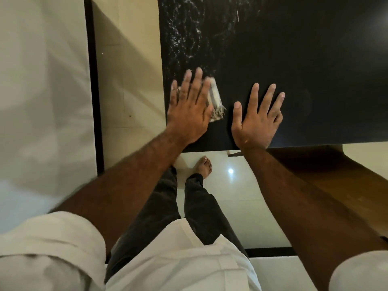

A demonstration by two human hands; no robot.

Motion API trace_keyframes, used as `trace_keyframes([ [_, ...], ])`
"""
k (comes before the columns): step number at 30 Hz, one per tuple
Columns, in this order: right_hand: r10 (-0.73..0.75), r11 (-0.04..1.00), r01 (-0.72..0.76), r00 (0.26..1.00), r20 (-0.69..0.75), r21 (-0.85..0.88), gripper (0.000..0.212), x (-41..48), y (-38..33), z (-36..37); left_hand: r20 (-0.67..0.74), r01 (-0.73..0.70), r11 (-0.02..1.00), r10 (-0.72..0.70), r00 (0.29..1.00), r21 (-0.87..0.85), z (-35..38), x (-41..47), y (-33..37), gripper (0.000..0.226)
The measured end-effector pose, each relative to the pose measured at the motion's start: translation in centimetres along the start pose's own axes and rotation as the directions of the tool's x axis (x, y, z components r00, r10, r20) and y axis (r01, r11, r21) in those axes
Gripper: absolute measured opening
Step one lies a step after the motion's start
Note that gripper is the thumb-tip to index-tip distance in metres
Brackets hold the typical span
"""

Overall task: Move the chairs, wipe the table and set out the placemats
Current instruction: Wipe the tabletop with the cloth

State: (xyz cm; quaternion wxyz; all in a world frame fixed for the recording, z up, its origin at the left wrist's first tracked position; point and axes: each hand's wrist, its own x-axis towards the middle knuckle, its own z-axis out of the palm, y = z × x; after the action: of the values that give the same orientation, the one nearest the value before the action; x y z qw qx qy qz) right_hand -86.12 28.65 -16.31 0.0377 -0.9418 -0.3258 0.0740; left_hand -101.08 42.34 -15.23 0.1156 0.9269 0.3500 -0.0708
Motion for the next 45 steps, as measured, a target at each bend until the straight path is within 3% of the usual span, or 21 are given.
trace_keyframes([
  [4,0.004,1.000,-0.003,1.000,0.012,-0.026,0.079,0.0,-0.3,-0.1,0.078,-0.073,0.997,0.075,0.994,-0.024,1.2,-5.3,0.7,0.078],
  [12,-0.266,0.961,0.271,0.960,0.090,-0.055,0.083,0.9,-0.2,-0.5,0.072,0.135,0.989,-0.130,0.989,-0.060,1.0,-7.3,-3.5,0.080],
  [17,-0.263,0.962,0.268,0.961,0.088,-0.054,0.083,1.0,-0.1,-0.7,-0.003,0.189,0.981,-0.189,0.982,-0.042,0.1,-0.3,-2.2,0.080],
  [22,-0.266,0.963,0.268,0.961,0.074,-0.026,0.076,0.9,0.1,-0.5,-0.021,0.032,0.999,-0.032,0.999,0.000,0.1,3.7,1.7,0.079],
  [27,-0.217,0.973,0.210,0.974,0.062,0.095,0.077,0.8,0.5,-0.9,0.028,-0.109,0.993,0.108,0.994,0.039,0.7,0.0,2.4,0.077],
  [33,-0.185,0.975,0.175,0.981,0.061,0.136,0.077,0.9,0.4,-1.1,0.076,0.052,0.998,-0.054,0.996,0.034,0.1,-2.0,-2.4,0.078],
  [39,-0.158,0.984,0.150,0.984,0.083,0.098,0.081,1.2,0.2,-0.9,0.020,0.183,0.983,-0.182,0.983,-0.015,-1.9,6.1,-4.2,0.075],
  [45,-0.140,0.989,0.133,0.985,0.104,0.069,0.084,1.4,0.0,-0.8,-0.022,0.051,0.998,-0.050,0.998,0.028,-2.7,12.7,-2.3,0.077],
])
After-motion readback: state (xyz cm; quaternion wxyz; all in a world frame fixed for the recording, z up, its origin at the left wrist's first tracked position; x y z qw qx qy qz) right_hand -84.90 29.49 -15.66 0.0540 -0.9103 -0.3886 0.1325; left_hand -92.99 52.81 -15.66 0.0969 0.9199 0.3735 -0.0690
